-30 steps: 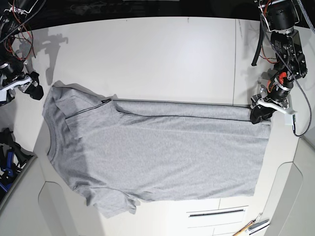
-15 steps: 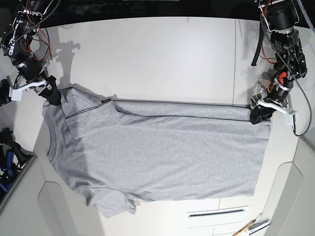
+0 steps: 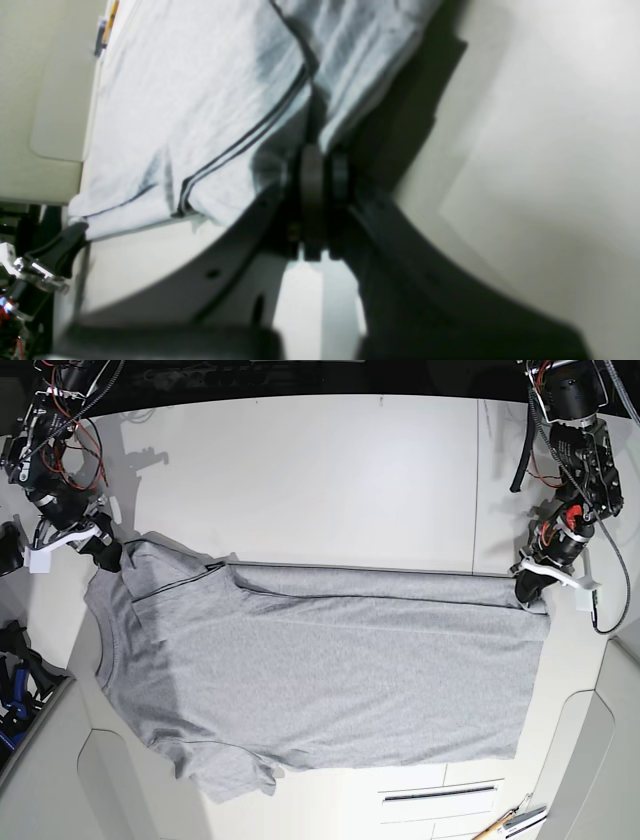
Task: Fold the T-shirt properly
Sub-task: 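Release the right gripper and regrasp the folded edge near the collar, then pull the folded edge back toward the arms and release both grippers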
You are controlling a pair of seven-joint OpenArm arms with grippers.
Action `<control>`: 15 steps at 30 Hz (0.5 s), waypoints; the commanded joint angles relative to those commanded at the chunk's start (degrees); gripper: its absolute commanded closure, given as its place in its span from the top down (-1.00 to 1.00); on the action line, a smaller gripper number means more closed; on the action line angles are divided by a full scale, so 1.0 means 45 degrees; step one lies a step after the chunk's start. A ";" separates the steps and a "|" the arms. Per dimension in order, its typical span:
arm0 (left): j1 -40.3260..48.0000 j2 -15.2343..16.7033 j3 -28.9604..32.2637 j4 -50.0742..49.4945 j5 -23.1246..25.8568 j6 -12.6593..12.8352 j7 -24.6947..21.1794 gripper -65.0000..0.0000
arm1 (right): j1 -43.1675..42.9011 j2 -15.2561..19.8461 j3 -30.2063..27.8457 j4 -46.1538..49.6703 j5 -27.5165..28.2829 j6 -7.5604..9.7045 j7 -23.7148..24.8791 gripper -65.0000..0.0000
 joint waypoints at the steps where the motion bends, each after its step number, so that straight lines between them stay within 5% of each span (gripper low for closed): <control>1: 0.0087 -0.0121 -0.0005 0.0160 -0.0296 -0.0073 0.0121 -1.00 | -0.0053 0.0146 0.0000 0.0136 0.0097 0.0010 -0.0194 -1.00; 5: 0.0889 -0.0461 -0.0126 0.1379 -0.0743 -0.0194 0.0384 -1.00 | -0.0427 0.0782 0.0044 0.0461 0.0418 0.0058 -0.0486 -1.00; 8: 0.1447 -0.0457 -0.0136 0.2599 -0.1248 -0.0865 0.1438 -1.00 | -0.0427 0.1132 0.0044 0.0476 0.0767 0.0083 -0.1069 -1.00; 15: 0.3585 -0.0452 -0.0146 0.4886 -0.1928 -0.0855 0.1715 -1.00 | -0.1307 0.1642 0.0053 0.0510 0.1394 0.0238 -0.1491 -1.00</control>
